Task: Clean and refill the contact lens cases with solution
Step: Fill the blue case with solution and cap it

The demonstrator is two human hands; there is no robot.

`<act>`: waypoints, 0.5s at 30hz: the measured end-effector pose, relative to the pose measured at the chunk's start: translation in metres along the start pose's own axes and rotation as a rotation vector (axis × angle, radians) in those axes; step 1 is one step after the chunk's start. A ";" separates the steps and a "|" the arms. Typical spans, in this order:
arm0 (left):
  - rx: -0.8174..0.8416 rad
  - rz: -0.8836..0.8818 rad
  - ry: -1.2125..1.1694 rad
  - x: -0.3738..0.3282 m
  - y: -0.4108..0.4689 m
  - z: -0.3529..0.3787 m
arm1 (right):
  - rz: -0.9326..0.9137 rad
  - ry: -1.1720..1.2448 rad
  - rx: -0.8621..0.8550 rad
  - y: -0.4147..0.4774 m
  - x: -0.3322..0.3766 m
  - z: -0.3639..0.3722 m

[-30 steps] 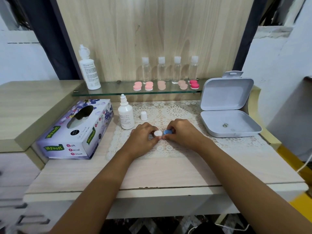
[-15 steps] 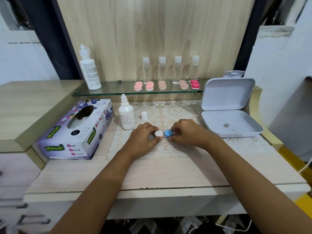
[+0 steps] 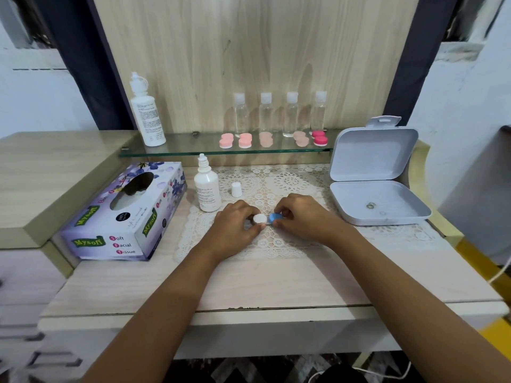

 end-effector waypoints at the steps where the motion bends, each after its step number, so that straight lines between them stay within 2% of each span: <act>1: 0.001 0.001 0.002 0.000 0.000 0.000 | 0.017 0.008 -0.001 0.000 0.000 0.001; 7: 0.001 -0.002 -0.002 -0.001 0.000 0.000 | -0.037 0.047 0.037 -0.004 0.000 0.002; 15: 0.008 -0.008 -0.002 -0.001 0.000 -0.001 | -0.041 0.061 -0.037 -0.004 -0.004 0.007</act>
Point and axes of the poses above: each hand's wrist, its own y-axis towards the middle knuckle, its own z-axis out of the palm, x = y × z, the point moved 2 cm from there along y, towards the middle knuckle, and after that the axes turned 3 degrees about -y, right-handed, at the moved point
